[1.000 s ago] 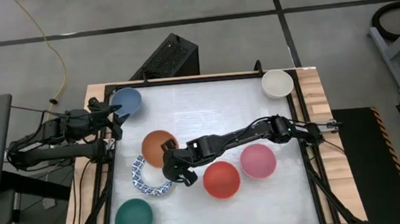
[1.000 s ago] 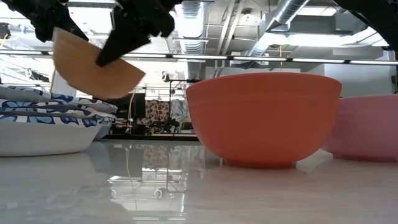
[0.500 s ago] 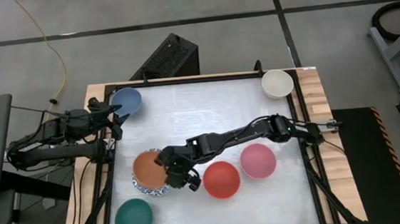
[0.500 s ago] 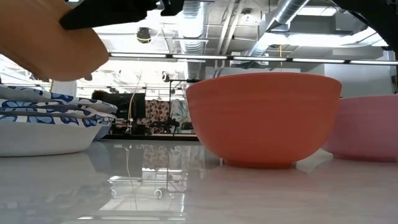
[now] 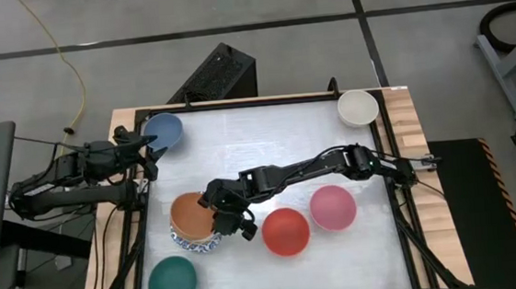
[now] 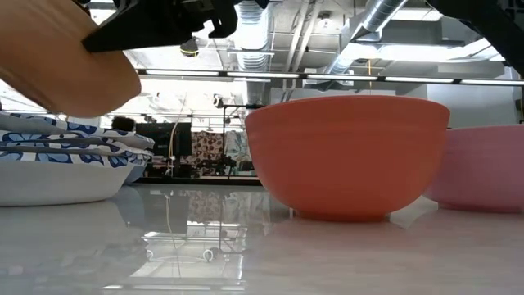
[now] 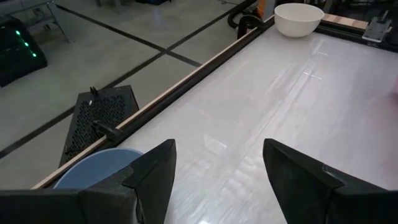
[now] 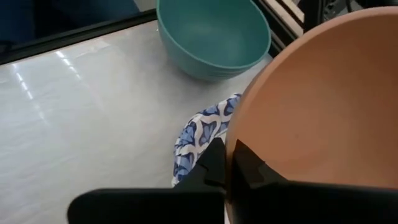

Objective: Nest bowls inside each other
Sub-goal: Stack the light orange bowl on top of the white patterned bowl, then stack the blue bowl on top of the light orange bowl

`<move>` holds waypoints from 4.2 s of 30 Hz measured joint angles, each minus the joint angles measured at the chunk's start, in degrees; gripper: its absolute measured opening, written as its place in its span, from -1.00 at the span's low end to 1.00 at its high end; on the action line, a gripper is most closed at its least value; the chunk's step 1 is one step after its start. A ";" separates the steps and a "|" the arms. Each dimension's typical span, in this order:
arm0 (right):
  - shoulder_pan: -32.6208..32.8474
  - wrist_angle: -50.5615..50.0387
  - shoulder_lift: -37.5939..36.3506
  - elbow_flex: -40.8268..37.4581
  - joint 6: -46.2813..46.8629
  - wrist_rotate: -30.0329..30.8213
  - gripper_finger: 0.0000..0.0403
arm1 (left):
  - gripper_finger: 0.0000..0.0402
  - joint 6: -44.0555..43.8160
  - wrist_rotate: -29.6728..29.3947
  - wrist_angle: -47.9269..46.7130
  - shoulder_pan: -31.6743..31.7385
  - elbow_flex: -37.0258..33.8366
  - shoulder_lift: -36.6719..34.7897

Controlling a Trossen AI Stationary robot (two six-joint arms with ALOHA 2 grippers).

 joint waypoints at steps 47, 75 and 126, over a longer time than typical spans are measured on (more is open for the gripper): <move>1.91 3.80 -0.04 0.08 7.37 1.81 -0.26 | 0.16 -0.40 -0.22 -0.02 0.00 0.00 0.00; -0.46 10.81 6.19 0.06 13.53 8.00 -0.90 | 0.16 -1.09 0.19 -0.15 0.00 -0.03 -0.02; 7.19 -23.65 -7.41 0.06 23.12 14.13 -0.90 | 0.16 19.54 18.78 -5.90 34.26 13.42 54.90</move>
